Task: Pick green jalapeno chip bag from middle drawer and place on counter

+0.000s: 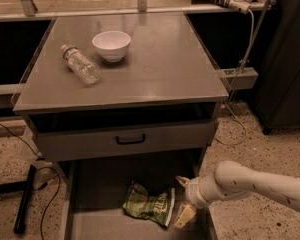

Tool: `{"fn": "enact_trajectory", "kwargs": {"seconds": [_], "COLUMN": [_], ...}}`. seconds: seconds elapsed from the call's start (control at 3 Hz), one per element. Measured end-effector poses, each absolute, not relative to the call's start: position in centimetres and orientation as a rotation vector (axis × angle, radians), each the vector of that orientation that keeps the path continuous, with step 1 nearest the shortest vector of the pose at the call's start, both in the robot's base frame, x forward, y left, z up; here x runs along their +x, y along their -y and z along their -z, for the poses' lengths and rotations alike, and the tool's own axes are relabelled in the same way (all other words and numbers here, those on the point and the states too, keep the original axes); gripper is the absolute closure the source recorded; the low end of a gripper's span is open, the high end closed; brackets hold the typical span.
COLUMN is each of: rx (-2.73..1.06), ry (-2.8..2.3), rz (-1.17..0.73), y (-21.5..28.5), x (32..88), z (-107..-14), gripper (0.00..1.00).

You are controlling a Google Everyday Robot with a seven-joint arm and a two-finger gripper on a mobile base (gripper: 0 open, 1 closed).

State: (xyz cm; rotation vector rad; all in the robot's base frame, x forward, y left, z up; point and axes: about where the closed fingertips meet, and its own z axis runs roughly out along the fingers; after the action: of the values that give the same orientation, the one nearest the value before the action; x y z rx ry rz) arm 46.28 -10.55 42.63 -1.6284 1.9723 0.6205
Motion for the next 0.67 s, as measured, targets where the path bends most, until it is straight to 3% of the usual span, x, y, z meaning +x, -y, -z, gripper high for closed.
{"fn": "enact_trajectory", "kwargs": {"seconds": [0.67], "rx": [-1.655], "ry": [-1.940], "rz": [-0.590], "y": [5.6], "x": [47.3], "z": [-39.0], "gripper": [0.00]}}
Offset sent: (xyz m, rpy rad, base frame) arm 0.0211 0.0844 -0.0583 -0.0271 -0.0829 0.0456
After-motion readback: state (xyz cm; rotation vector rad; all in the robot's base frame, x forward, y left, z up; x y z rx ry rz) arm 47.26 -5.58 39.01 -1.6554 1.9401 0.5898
